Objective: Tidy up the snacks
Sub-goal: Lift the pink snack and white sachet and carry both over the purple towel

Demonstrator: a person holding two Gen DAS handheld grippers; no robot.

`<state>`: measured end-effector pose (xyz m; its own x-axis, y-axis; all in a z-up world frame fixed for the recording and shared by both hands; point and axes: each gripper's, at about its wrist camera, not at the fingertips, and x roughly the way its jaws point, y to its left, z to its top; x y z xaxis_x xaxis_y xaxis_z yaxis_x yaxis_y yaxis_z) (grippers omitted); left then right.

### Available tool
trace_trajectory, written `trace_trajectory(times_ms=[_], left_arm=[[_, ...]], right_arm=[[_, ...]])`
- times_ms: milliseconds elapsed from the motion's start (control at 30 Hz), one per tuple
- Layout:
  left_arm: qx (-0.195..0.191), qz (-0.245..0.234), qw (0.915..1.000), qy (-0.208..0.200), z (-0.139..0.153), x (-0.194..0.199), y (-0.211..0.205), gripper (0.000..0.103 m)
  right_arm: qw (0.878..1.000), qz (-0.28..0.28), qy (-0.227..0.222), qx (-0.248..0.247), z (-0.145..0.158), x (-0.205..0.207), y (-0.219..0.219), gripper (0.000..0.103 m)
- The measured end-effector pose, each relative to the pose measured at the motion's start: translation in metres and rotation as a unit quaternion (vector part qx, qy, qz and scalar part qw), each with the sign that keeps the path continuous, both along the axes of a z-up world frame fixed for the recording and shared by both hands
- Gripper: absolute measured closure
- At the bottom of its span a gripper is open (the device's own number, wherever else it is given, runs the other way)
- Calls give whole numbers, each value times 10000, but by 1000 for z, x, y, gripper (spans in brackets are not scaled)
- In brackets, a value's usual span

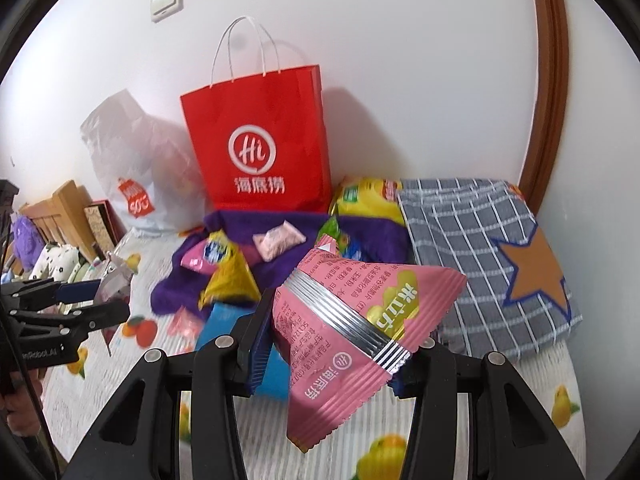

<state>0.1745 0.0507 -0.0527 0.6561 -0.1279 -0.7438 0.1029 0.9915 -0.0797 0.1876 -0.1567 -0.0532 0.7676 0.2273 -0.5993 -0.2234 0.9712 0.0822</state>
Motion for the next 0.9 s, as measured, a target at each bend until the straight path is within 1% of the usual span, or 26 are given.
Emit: trace_trajectory(times_ms=[133, 233, 467, 767, 900], left_arm=[[-10, 27, 10000, -55, 7, 17, 1, 48], [71, 74, 9999, -82, 9, 32, 1, 48], [72, 103, 9999, -61, 9, 65, 6, 48], [18, 29, 10000, -18, 3, 114, 7, 48], [-71, -23, 10000, -3, 0, 134, 8, 48]], right_arm=[[9999, -38, -96, -33, 6, 26, 5, 57], [9998, -55, -192, -94, 10, 43, 11, 57], [9998, 23, -199, 59, 15, 79, 21, 57], [9999, 23, -161, 43, 10, 122, 32, 57], [10000, -28, -60, 66, -1, 140, 33, 57]])
